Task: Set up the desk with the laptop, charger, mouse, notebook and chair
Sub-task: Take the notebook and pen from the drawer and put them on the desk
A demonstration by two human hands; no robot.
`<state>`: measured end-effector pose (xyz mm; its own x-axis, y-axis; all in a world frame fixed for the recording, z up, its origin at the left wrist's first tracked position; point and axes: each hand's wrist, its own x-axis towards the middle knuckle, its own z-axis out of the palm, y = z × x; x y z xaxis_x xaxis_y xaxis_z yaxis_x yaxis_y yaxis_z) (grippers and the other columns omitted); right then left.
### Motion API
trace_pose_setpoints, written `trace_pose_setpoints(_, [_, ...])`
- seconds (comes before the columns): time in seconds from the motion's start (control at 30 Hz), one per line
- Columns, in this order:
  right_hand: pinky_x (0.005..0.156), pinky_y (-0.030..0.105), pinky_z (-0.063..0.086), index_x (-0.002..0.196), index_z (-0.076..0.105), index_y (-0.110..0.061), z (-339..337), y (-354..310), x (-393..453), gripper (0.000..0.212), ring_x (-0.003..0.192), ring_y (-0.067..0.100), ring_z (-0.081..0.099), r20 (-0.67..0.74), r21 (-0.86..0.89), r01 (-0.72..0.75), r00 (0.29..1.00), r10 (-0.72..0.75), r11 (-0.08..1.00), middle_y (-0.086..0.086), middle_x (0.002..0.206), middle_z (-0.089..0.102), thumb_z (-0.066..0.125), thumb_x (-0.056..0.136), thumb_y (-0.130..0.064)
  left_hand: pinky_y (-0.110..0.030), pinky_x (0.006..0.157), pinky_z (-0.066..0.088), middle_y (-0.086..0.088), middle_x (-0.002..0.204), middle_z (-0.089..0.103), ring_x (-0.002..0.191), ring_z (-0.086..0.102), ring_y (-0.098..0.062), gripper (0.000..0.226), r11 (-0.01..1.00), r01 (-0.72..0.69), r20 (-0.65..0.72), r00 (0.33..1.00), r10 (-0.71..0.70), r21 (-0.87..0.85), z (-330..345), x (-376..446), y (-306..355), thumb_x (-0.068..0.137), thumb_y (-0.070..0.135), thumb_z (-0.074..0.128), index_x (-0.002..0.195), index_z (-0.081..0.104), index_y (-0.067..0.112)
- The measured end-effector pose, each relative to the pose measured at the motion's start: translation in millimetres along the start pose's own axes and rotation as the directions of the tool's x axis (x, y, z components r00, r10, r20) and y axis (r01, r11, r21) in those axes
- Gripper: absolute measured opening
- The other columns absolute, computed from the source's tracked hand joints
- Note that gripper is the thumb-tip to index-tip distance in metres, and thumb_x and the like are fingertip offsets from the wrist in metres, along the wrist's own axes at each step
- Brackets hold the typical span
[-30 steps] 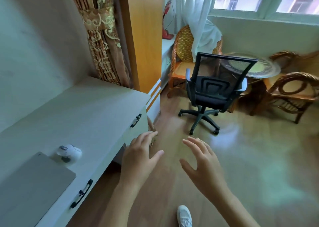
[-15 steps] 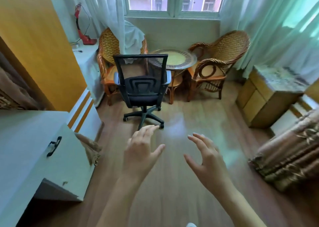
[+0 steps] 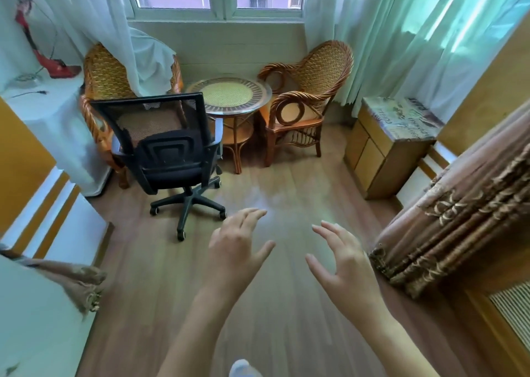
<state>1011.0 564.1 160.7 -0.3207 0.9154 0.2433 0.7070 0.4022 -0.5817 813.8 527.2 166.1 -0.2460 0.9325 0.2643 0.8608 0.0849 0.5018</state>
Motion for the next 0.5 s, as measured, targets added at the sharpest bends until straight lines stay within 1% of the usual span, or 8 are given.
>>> trace_pose_setpoints(0.07, [0.105,0.043,0.037,0.128,0.053,-0.026,-1.7,13.4,13.5,0.052,0.130,0.016,0.041,-0.014,0.000,-0.032,0.999,0.032,0.999,-0.006,0.134,0.051,0.056,0.079,-0.041,-0.027,0.093,0.035,0.012,0.134,0.053,0.125,0.047,-0.012,0.057,1.000,-0.027,0.028,0.999,0.027,0.004,10.7,20.5,6.1,0.080,0.040,0.070,0.133,0.052,0.028])
trace_pose_setpoints(0.13, [0.104,0.044,0.038,0.127,0.053,-0.025,-2.8,26.5,30.0,0.052,0.130,0.017,0.042,-0.027,-0.003,-0.064,0.998,0.064,0.998,-0.005,0.133,0.052,0.057,0.078,-0.040,-0.028,0.093,0.038,0.011,0.133,0.054,0.123,0.049,-0.012,0.057,0.998,-0.056,0.050,0.997,0.055,0.011,22.7,44.0,9.8,0.080,0.040,0.071,0.132,0.053,0.027])
trace_pose_setpoints(0.3, [0.103,0.044,0.039,0.126,0.054,-0.024,-6.8,59.2,86.0,0.051,0.127,0.019,0.045,-0.076,-0.031,-0.115,0.991,0.113,0.993,-0.002,0.132,0.054,0.056,0.078,-0.040,-0.028,0.093,0.040,0.008,0.131,0.056,0.120,0.052,-0.013,0.056,0.993,-0.117,0.088,0.989,0.118,-0.010,60.3,118.8,17.8,0.079,0.040,0.071,0.131,0.054,0.025])
trace_pose_setpoints(0.4, [0.104,0.044,0.038,0.126,0.054,-0.024,-7.8,80.0,130.7,0.052,0.127,0.019,0.045,-0.096,-0.069,-0.138,0.987,0.131,0.988,-0.003,0.132,0.054,0.053,0.079,-0.043,-0.027,0.093,0.038,0.009,0.133,0.054,0.122,0.049,-0.012,0.057,0.987,-0.157,0.117,0.980,0.159,-0.033,86.9,174.0,23.3,0.081,0.041,0.069,0.132,0.051,0.026])
trace_pose_setpoints(0.5, [0.104,0.041,0.037,0.127,0.054,-0.024,-7.2,96.9,177.1,0.051,0.128,0.017,0.043,-0.102,-0.084,-0.156,0.984,0.147,0.984,-0.004,0.132,0.053,0.057,0.079,-0.039,-0.026,0.097,0.035,0.010,0.135,0.052,0.125,0.046,-0.011,0.057,0.980,-0.189,0.136,0.971,0.196,-0.066,110.3,228.7,27.2,0.082,0.041,0.068,0.134,0.050,0.027])
